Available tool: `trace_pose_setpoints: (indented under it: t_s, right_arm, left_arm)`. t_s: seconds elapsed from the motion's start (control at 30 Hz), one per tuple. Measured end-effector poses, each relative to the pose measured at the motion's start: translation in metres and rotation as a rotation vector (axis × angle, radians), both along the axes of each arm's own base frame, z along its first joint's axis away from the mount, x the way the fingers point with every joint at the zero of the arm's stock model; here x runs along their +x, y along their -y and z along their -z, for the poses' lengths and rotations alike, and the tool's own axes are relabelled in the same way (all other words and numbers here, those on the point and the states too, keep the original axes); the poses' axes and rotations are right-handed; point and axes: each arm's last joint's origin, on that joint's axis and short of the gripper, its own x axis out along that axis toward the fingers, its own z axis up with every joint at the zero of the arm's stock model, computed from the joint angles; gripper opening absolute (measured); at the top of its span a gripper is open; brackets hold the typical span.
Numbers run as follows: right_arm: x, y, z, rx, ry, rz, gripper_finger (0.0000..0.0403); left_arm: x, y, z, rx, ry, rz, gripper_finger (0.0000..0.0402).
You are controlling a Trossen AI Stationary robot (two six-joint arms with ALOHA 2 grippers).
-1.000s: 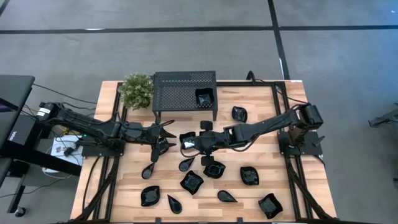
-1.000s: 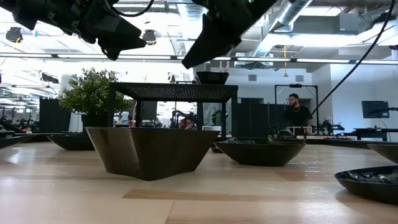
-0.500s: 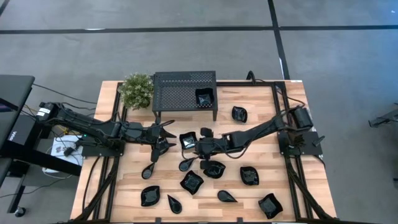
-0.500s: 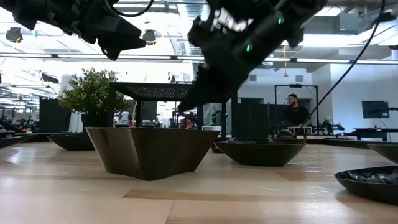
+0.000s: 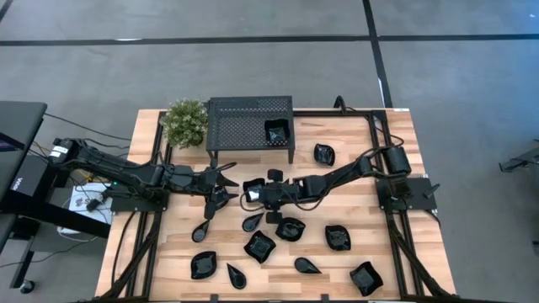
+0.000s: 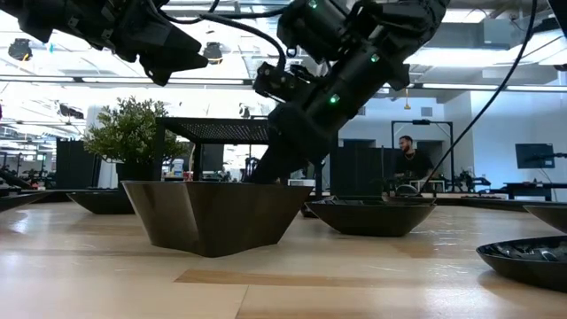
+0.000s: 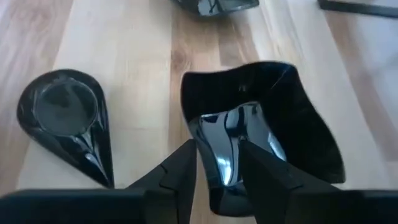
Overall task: Pick & Place Mini shaped plates
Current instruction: Stack the black distorted square plate on top of the black distorted square plate on the shelf
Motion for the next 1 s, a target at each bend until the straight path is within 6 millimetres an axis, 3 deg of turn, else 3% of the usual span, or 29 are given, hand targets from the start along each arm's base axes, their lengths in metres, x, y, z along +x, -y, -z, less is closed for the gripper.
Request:
trace_pose_setpoints:
  t_s: [0.4, 0.7, 0.93, 1.0]
  right_arm:
    - [-0.001, 0.005, 0.016, 0.015, -0.075, -0.028, 0.0101]
    - [-0.002, 0.009, 0.015, 0.008, -0.092, -0.024, 0.0008]
    - [-0.001, 0.006, 0.014, 0.027, -0.082, -0.014, 0.0024]
    - [0.001, 0.002, 0.006, 0.043, -0.071, -0.009, 0.0018]
  left_arm:
    - [0.0, 0.0, 0.0, 0.0, 0.0, 0.001, 0.0159]
    - [0.0, 0.0, 0.0, 0.0, 0.0, 0.001, 0.0159]
    - [0.0, 0.0, 0.0, 0.0, 0.0, 0.0, 0.0159]
    - [0.0, 0.0, 0.0, 0.0, 0.0, 0.001, 0.0159]
